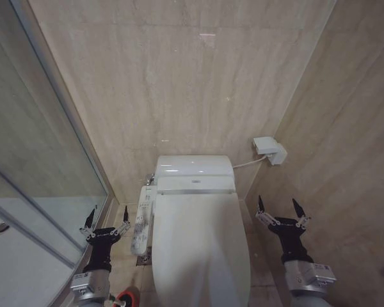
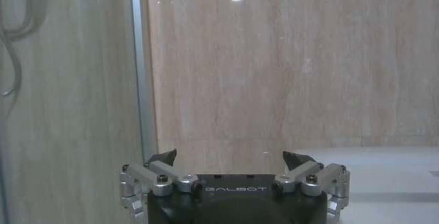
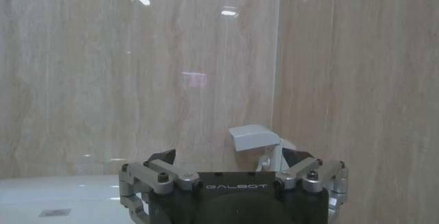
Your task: Open the toilet lid, clean the toilet bowl with a toilet brush, close the toilet lid, and flush.
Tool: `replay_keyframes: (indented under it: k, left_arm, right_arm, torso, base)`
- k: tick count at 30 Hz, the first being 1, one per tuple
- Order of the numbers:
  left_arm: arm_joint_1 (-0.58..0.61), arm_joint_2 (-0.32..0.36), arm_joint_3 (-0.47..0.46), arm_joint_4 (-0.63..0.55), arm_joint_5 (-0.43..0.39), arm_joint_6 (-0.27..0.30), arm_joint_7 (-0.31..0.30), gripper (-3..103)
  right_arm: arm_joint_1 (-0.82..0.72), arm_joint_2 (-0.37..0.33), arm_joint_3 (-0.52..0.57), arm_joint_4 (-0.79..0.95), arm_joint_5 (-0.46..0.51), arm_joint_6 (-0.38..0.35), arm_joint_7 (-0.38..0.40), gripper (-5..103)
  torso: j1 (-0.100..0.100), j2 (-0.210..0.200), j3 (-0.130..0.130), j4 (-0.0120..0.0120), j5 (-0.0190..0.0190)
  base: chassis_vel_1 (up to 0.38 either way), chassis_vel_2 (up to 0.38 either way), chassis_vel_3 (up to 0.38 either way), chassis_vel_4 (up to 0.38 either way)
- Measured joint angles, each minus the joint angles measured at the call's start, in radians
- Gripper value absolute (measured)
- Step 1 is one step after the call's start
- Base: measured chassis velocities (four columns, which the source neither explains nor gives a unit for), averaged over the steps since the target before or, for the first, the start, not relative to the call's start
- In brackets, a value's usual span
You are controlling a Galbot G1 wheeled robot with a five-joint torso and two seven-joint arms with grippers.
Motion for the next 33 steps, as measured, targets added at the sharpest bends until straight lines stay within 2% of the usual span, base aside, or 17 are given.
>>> replay_keyframes:
  k: [33]
  left_arm:
    - [-0.063,0.001,0.001,0.055,-0.005,-0.004,0.026,100]
  right_arm:
    - [0.000,0.000,0.000,0.000,0.000,0.000,0.000,100]
  torso:
    - [-0.001,0.000,0.000,-0.0001,0.0001]
  base:
    - [-0.023,0.017,0.023,-0.017]
